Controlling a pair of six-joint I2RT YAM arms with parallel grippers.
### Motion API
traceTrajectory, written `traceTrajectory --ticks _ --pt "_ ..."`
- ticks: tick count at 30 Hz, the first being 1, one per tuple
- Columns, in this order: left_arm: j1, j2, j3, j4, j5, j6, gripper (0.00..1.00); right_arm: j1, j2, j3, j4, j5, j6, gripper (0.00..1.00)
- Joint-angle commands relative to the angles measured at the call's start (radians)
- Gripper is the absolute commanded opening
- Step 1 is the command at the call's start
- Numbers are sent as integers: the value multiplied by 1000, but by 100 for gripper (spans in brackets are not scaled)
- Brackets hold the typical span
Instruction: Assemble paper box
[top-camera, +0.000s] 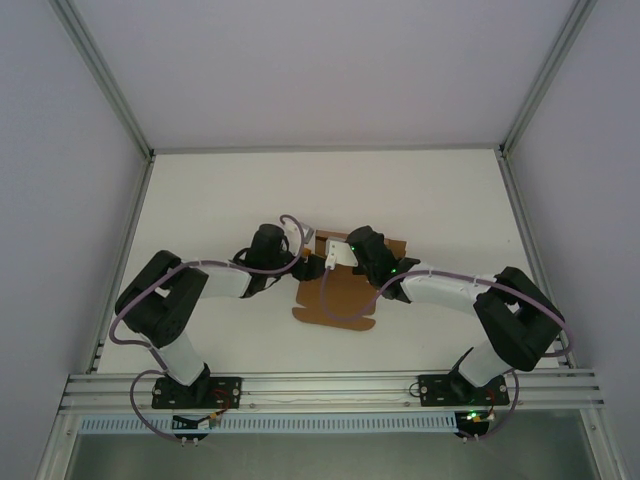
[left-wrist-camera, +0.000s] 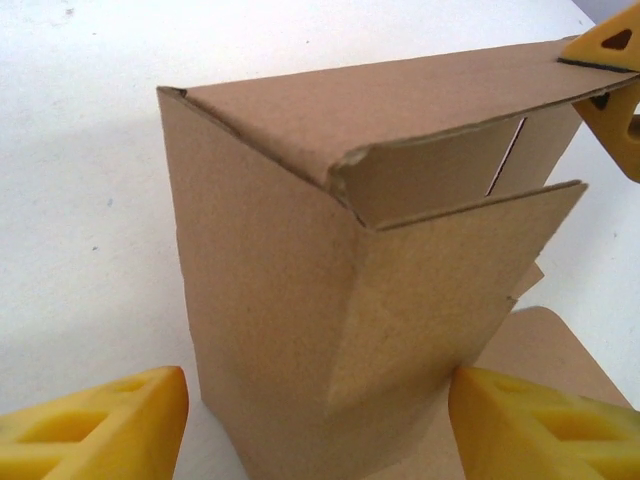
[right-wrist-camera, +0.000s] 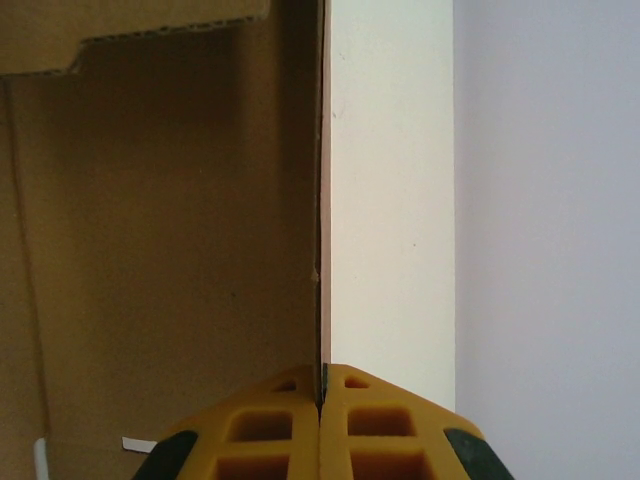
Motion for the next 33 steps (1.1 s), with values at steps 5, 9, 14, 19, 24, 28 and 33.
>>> traceTrajectory --ticks 5,9,14,19,24,28,33 --pt "-12 62 69 -11 -64 -17 62 30 8 9 -41 -52 2 0" --pt "-12 51 52 10 -120 -18 51 43 11 3 -57 -39 22 0" --pt "-11 17 21 23 -176 -19 35 45 9 -10 -69 -12 32 0" --pt "-13 4 -3 43 -230 -24 31 66 -9 -10 -93 5 41 0" --pt "-26 7 -4 43 -277 -21 24 83 -16 -4 -102 17 57 0" --pt "-60 19 9 32 -396 -17 22 114 -3 16 -125 38 82 0" --pt "-92 60 34 3 -532 -26 18 129 -1 32 -146 39 135 0"
